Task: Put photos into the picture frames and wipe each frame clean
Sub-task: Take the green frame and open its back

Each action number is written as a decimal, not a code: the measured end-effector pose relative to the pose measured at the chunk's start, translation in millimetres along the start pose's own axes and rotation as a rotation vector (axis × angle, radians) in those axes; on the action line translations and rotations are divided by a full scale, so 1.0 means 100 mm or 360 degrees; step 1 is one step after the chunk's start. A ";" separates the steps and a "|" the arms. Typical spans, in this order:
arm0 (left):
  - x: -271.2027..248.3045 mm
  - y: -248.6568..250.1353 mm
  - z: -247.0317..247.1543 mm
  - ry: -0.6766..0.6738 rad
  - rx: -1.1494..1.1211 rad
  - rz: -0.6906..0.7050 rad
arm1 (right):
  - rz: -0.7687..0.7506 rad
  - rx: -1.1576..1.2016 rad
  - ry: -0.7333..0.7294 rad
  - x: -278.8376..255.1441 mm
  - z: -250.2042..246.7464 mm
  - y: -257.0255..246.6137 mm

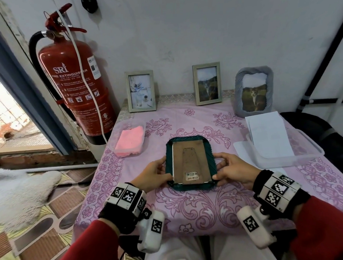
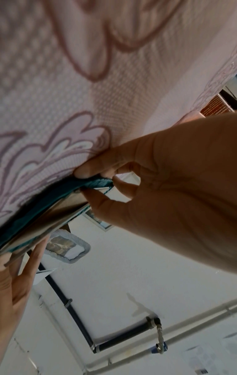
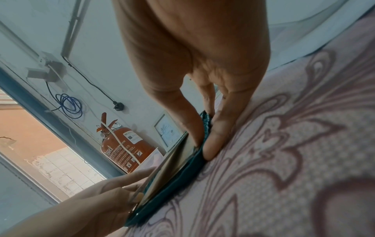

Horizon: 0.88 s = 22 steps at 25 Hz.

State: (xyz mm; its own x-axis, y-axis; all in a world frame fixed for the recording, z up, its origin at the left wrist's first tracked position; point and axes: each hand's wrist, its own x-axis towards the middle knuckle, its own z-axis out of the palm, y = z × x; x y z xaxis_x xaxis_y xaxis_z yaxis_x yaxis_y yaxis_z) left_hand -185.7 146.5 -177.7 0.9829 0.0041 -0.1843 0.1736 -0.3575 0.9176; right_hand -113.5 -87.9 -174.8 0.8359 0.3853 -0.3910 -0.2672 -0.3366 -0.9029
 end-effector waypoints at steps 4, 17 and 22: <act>-0.01 0.05 0.01 0.0081 0.0129 -0.0146 | -0.0012 -0.0041 -0.0051 -0.03 -0.04 -0.02; 0.05 0.27 0.35 0.0534 0.0882 -0.0201 | -0.0163 -0.0298 -0.0181 0.14 -0.17 -0.11; 0.07 0.29 0.37 0.0644 0.0617 -0.0227 | -0.0163 -0.0315 -0.0182 0.16 -0.16 -0.10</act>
State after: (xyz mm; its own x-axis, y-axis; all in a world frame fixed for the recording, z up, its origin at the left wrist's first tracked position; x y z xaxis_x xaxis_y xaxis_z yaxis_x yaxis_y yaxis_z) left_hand -176.0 101.4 -166.0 0.9100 0.4072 -0.0775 0.3459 -0.6430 0.6833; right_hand -89.9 -92.5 -169.3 0.7910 0.5172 -0.3268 -0.0750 -0.4482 -0.8908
